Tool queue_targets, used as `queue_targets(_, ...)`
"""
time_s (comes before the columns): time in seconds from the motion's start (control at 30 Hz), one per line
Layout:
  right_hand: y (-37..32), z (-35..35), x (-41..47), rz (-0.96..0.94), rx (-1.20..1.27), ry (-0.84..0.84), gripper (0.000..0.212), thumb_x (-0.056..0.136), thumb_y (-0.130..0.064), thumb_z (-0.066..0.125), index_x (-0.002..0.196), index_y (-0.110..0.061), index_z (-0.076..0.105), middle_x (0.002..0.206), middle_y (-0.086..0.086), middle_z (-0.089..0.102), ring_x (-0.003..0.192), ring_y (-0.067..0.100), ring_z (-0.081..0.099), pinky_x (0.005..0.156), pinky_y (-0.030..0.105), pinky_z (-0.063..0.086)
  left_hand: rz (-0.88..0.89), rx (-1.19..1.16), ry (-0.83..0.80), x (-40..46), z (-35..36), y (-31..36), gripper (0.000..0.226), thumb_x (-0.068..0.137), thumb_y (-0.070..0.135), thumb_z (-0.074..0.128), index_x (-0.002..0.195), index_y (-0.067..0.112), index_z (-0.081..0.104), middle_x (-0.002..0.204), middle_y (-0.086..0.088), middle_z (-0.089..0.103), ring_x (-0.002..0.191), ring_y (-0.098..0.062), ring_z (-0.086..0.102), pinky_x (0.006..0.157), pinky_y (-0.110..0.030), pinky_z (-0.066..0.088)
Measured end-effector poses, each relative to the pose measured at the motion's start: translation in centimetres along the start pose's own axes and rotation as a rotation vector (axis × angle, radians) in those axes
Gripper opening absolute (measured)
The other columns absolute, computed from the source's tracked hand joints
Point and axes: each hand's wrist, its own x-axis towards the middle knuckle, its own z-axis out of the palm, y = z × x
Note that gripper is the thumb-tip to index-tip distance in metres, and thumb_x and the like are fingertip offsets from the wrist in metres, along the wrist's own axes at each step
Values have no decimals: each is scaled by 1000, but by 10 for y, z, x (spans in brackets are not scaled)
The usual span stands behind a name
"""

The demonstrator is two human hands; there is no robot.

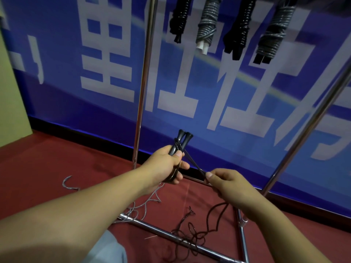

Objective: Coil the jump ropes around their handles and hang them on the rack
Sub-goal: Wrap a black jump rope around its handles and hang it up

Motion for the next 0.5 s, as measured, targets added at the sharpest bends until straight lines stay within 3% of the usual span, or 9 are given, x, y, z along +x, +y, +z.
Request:
queue_targets(0.17, -4, -1, -3, -18, -24, 37, 35, 99, -42, 56, 81, -17, 72, 55, -8, 46, 53, 11, 40, 55, 28, 36, -9, 103, 41, 3, -2, -3, 15, 106, 26, 44, 103, 17, 56, 73, -1, 58, 45, -12, 49, 44, -25, 38)
queue_targets(0.4, -11, -2, -9, -177, -115, 104, 32, 99, -40, 55, 78, -21, 70, 54, -10, 46, 53, 2, 40, 52, 16, 34, 17, 412, 108, 12, -12, -12, 21, 106, 28, 43, 105, 11, 54, 78, -5, 58, 45, -13, 46, 41, -23, 38)
queue_targets(0.5, -14, 0, -11, -238, -148, 127, 30, 100, -38, 55, 80, -21, 71, 65, 3, 59, 58, 3, 47, 55, 19, 39, 65, 619, 118, 16, -17, -16, 18, 104, 32, 45, 97, 17, 53, 83, -7, 64, 60, -22, 58, 57, -32, 50)
